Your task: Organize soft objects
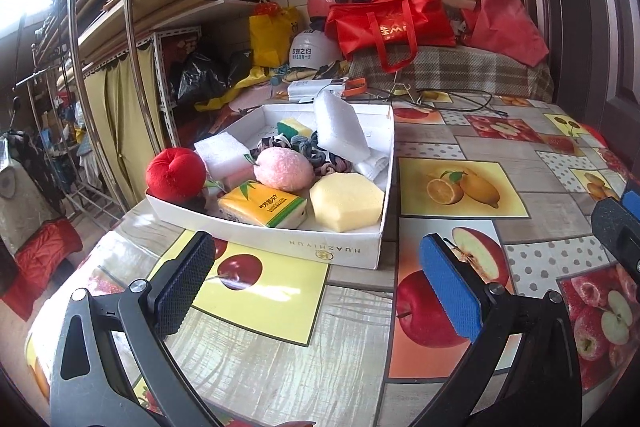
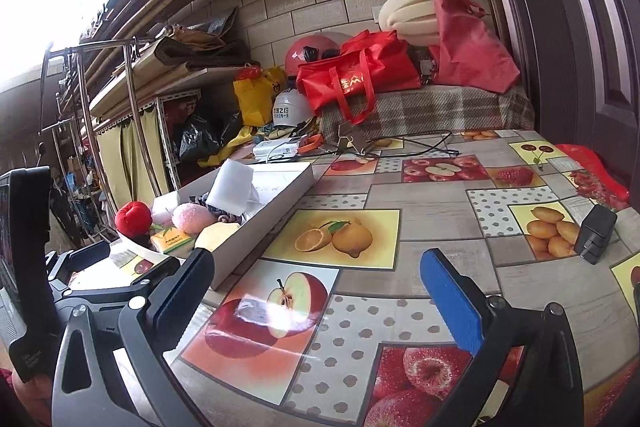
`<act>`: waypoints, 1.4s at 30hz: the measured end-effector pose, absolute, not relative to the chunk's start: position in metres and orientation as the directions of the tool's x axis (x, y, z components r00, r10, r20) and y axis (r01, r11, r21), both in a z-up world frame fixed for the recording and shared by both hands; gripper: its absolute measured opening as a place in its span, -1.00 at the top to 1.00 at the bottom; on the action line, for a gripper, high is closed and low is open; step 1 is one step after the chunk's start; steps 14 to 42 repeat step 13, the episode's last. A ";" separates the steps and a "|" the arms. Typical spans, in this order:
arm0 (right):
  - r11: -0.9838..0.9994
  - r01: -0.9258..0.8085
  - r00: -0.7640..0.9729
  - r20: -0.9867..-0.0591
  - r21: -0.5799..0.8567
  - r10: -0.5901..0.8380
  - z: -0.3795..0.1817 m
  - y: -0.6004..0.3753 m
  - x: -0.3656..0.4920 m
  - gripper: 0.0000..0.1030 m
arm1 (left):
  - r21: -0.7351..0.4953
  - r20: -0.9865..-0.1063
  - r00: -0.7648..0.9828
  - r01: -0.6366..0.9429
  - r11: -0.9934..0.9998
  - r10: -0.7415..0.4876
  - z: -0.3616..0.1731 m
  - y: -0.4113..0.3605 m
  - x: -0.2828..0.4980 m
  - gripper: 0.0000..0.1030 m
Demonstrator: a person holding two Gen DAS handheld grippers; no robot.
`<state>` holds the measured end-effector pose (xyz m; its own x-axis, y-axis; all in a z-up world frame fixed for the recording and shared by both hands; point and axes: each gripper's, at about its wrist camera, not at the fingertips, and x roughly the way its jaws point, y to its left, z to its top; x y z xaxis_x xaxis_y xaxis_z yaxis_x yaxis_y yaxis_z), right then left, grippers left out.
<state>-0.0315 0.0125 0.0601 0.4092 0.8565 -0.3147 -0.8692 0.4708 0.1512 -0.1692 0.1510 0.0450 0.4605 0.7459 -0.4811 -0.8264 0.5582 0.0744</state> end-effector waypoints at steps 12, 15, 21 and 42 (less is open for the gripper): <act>0.463 -0.873 0.398 -0.323 0.156 0.859 0.059 0.012 -0.030 -0.99 | 0.055 -0.512 0.440 -0.840 0.539 0.738 0.041 0.160 -0.171 -1.00; 0.463 -0.872 0.397 -0.324 0.157 0.858 0.058 0.012 -0.030 -1.00 | 0.055 -0.515 0.436 -0.842 0.536 0.738 0.041 0.161 -0.172 -1.00; 0.463 -0.872 0.397 -0.324 0.157 0.858 0.058 0.012 -0.030 -1.00 | 0.055 -0.515 0.436 -0.842 0.536 0.738 0.041 0.161 -0.172 -1.00; 0.463 -0.872 0.397 -0.324 0.157 0.858 0.058 0.012 -0.030 -1.00 | 0.055 -0.515 0.436 -0.842 0.536 0.738 0.041 0.161 -0.172 -1.00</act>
